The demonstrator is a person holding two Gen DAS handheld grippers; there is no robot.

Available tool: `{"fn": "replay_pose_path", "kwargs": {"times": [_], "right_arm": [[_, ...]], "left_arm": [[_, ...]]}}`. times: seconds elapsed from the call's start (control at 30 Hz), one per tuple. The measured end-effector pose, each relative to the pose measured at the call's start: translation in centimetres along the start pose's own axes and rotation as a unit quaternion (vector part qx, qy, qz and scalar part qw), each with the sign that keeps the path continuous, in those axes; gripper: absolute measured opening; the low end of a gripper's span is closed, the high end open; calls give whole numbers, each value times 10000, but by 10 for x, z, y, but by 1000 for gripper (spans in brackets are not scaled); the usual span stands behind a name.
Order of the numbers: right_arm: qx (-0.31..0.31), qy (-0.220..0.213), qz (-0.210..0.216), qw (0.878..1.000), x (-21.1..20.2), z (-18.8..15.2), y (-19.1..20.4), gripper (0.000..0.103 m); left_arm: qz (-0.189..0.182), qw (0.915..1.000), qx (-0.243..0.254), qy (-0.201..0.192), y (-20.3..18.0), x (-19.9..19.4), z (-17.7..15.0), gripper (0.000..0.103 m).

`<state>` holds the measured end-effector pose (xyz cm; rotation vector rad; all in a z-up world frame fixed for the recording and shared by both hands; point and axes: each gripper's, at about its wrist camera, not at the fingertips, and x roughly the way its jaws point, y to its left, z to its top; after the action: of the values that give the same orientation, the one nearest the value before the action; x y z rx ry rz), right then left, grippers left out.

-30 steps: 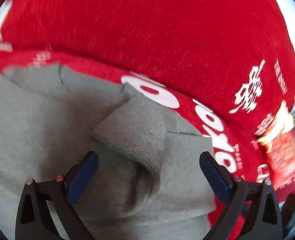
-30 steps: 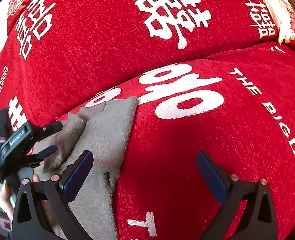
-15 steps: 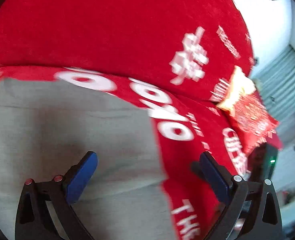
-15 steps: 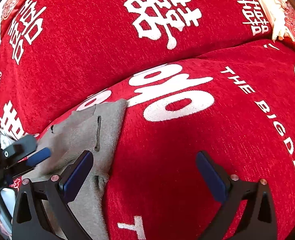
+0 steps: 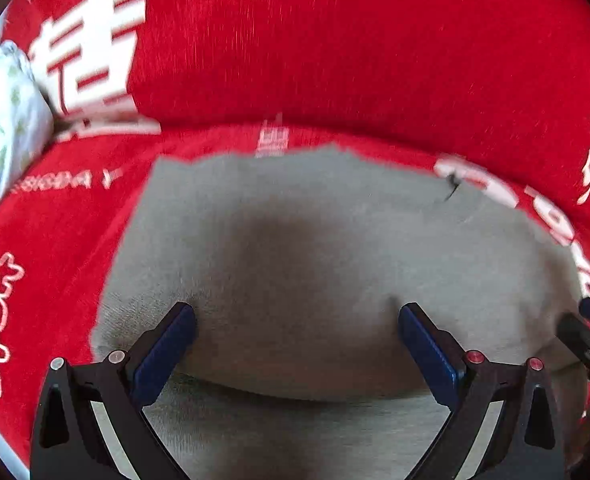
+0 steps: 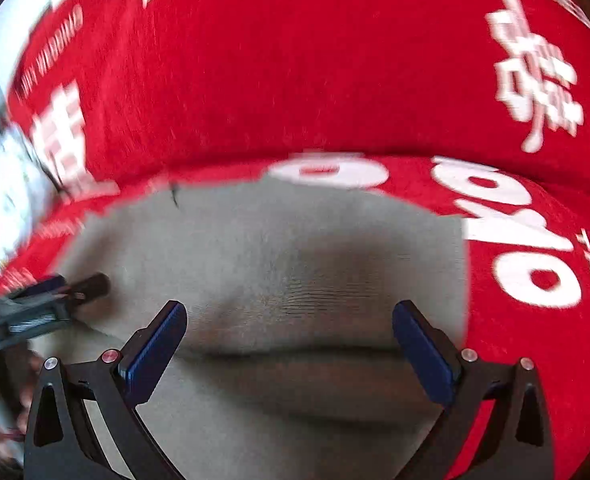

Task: Fold small clothes
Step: 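Bring both open grippers to the sweater hem, then close both grippers on the sweater hem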

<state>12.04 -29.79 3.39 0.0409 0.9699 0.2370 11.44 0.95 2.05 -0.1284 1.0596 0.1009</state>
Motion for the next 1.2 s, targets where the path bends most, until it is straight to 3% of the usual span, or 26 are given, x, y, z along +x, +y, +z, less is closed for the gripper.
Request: {"fn": "replay_pose_path", "kwargs": {"times": [0.07,0.1,0.13,0.2,0.3,0.37,0.47,0.57,0.67,1.0,1.1,1.2], "right_arm": [[-119,282,-777,9965,20,-2,-2,102],[85,259,-759,9967,18,-1,-8,102],[300,274,-1026,9939,12,0,-14,102],[236,60,-1356,9905,-1,-1,-12,102],[148,13,-738,9972,-20,-15,1,102],[202,52,-457,9987,-27,-31,11,102],[50,366,-633,9973,-21,-59,31,102],[-295,88,-933,9952,-33,-82,55,102],[-125,7,-845,9963,-50,-106,62,102],[-686,-536,-798,9930,-108,-205,76,102],[-618,-283,-881,9938,-119,-214,79,102],[-639,-440,-449,9960,-125,-217,102,103]], "left_arm": [[-18,9999,110,-50,2,1,1,103],[22,9999,135,-63,1,-3,3,103],[-6,9997,173,-149,1,-9,2,103],[-235,9988,270,-321,1,-19,-3,103],[-484,9976,460,-199,-2,-21,-19,103],[-396,9967,683,-189,-6,-23,-34,103],[-302,9951,931,-164,-10,-28,-56,103],[-369,9937,1044,-189,-7,-40,-74,103],[-425,9906,1259,-330,-1,-57,-100,103],[-736,9783,1801,-706,42,-105,-187,103],[-760,9779,1845,-619,48,-119,-202,103],[-965,9738,1904,-787,35,-130,-217,103]]}}
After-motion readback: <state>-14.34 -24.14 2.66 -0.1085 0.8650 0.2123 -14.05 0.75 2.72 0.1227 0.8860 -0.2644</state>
